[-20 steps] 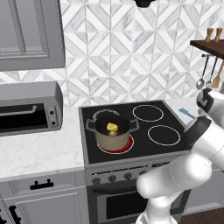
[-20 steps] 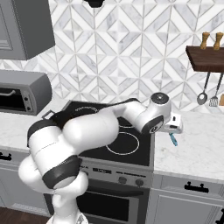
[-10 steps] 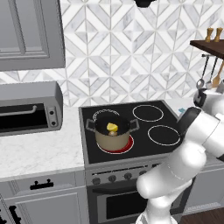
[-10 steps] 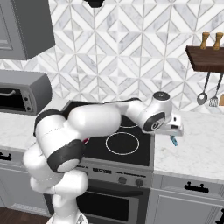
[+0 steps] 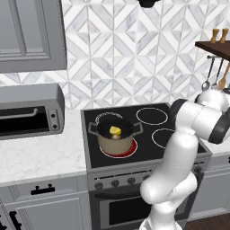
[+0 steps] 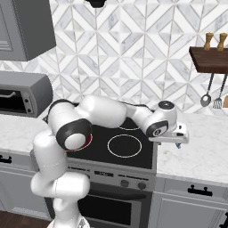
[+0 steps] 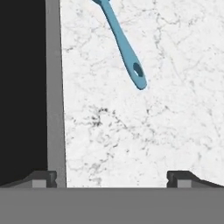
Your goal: Put the lemon wedge and mushroom in the pot. Retrieve the spatula and lightly stir the vegetables in the pot.
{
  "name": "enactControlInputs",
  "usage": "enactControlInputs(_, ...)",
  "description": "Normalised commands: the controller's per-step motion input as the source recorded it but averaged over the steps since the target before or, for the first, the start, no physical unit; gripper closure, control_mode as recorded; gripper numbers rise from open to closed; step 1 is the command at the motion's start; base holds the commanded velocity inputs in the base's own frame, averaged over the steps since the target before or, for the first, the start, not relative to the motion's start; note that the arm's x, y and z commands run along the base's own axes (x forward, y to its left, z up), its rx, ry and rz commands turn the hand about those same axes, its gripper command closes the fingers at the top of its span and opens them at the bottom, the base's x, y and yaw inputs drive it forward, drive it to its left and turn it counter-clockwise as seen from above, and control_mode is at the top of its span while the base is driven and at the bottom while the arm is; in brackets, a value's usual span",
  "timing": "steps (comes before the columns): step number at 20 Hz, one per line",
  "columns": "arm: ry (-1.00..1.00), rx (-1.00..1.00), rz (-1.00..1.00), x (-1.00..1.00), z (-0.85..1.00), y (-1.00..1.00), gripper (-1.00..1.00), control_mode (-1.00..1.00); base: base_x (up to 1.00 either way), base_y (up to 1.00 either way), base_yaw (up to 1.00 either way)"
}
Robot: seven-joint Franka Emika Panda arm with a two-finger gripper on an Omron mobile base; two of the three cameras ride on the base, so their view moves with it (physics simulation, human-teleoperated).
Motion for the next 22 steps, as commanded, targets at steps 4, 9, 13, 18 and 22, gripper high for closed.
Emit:
enactControlInputs(4, 0.00, 0.00, 0.00, 0.21, -0.25, -0.27, -1.00, -1.00, 0.00, 0.00, 0.00)
enactControlInputs(9, 0.00, 0.00, 0.00, 0.30, -0.22, -0.23, -1.00, -1.00, 0.00, 0.00, 0.00)
enactControlInputs(13, 0.01, 0.00, 0.00, 0.41, -0.16, -0.17, -1.00, -1.00, 0.00, 0.00, 0.00)
enactControlInputs(18, 0.01, 0.00, 0.00, 0.35, -0.28, -0.08, -1.00, -1.00, 0.00, 0.00, 0.00)
enactControlInputs(22, 0.01, 0.00, 0.00, 0.33, -0.33, 0.00, -1.00, -1.00, 0.00, 0.00, 0.00)
